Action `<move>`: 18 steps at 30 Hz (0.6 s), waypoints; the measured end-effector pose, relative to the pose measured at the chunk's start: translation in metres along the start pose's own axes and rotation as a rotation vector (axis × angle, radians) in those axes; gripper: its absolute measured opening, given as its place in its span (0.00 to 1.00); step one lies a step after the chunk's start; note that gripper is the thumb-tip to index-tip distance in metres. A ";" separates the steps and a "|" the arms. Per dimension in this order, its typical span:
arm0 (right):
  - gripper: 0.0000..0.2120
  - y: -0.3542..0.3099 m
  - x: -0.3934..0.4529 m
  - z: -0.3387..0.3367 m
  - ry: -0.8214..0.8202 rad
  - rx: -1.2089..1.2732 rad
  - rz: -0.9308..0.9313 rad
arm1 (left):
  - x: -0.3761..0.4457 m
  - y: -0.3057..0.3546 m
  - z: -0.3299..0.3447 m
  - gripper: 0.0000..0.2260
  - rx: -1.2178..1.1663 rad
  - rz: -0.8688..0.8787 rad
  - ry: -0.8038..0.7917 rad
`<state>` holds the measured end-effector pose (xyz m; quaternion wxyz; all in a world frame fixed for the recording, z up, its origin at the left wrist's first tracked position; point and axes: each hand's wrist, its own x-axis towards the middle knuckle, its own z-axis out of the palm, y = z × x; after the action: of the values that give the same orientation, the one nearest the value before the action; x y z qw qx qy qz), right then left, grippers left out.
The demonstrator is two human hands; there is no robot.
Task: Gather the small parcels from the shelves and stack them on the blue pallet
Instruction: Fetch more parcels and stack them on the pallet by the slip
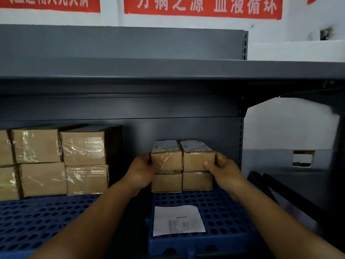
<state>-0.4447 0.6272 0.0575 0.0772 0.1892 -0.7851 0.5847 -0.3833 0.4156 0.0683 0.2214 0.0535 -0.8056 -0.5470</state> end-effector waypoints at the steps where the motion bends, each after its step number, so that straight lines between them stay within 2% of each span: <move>1: 0.18 0.000 0.000 0.000 0.003 -0.026 0.001 | 0.000 0.000 0.001 0.12 0.018 0.005 -0.002; 6: 0.20 -0.003 -0.003 0.000 0.019 -0.196 -0.002 | -0.003 0.001 0.005 0.13 0.117 -0.002 0.006; 10: 0.26 -0.007 -0.011 0.000 -0.016 -0.230 0.020 | -0.007 0.007 0.004 0.16 0.209 -0.015 0.026; 15: 0.36 -0.013 -0.030 -0.005 -0.026 -0.205 0.057 | -0.028 0.013 0.002 0.31 0.245 -0.052 0.035; 18: 0.35 -0.019 -0.049 -0.008 -0.008 -0.167 0.042 | -0.055 0.025 0.005 0.23 0.252 0.001 0.062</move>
<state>-0.3929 0.6405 0.0601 0.0773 0.1682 -0.8353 0.5178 -0.3320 0.4478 0.0729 0.2383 0.0974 -0.8606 -0.4394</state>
